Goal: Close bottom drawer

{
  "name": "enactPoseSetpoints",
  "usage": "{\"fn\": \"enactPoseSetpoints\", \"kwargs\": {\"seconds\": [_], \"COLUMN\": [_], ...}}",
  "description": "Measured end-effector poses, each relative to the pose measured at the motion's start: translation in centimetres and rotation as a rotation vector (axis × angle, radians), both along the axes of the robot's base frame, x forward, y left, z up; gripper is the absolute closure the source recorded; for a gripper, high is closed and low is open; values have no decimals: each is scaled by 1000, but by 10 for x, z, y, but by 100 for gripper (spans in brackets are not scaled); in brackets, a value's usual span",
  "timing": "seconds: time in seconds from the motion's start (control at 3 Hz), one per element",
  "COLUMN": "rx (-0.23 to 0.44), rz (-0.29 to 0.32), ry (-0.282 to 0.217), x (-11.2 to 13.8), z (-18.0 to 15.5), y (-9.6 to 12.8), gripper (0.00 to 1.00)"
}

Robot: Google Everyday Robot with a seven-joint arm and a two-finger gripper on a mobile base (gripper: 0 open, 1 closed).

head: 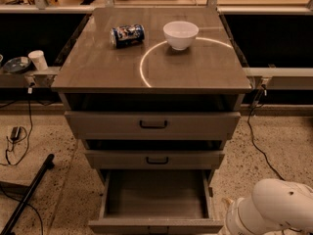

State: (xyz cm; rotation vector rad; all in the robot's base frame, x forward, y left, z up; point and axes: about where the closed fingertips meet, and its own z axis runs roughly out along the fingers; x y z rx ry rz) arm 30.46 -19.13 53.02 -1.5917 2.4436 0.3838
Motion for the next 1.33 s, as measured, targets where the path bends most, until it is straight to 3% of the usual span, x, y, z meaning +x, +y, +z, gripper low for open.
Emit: {"fn": "enactPoseSetpoints", "kwargs": {"seconds": [0.33, 1.33], "rx": [2, 60], "rz": [6, 26], "ry": [-10, 31], "x": [0, -2], "z": [2, -66], "y": [2, 16], "gripper": [0, 0]}}
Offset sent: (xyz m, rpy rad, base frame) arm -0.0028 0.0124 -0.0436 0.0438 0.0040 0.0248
